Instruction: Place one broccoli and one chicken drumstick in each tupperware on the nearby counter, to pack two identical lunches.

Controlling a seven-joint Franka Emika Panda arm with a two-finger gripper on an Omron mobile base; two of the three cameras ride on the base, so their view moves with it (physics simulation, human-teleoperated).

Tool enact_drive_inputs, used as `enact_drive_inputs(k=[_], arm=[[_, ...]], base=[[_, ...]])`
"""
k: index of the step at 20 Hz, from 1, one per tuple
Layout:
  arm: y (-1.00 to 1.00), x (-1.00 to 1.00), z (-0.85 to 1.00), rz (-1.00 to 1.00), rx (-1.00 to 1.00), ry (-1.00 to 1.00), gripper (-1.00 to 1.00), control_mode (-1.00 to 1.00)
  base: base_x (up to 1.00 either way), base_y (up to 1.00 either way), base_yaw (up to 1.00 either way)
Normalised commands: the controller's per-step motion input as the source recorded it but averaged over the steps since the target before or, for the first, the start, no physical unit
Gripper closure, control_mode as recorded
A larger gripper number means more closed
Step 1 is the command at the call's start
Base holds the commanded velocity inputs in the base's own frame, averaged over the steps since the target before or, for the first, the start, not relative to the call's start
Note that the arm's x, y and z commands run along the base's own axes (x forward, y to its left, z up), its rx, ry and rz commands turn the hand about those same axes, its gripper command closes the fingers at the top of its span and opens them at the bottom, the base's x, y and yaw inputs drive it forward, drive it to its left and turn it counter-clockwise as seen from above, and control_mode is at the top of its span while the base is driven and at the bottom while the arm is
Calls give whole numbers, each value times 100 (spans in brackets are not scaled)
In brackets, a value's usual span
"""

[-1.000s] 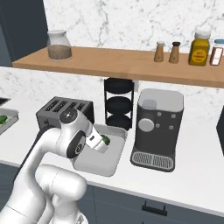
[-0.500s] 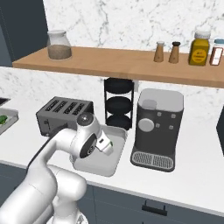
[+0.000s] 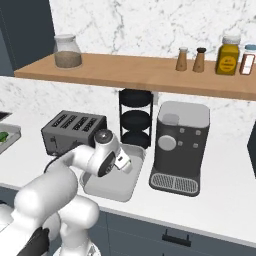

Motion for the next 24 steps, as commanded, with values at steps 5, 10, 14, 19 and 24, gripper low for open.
enact_drive_inputs(k=[5, 10, 14, 19, 24], arm=[[-11, 30, -18, 0, 0, 0, 100, -100], [-19, 9, -11, 0, 0, 0, -100, -100], [0, 0, 4, 0, 0, -13, -100, -100], [0, -7, 43, 0, 0, -6, -100, -100], [6, -78, 72, 1, -1, -2, -100, -100]], base=[[0, 0, 0], [0, 0, 0], [0, 0, 0], [0, 0, 0], [0, 0, 0]])
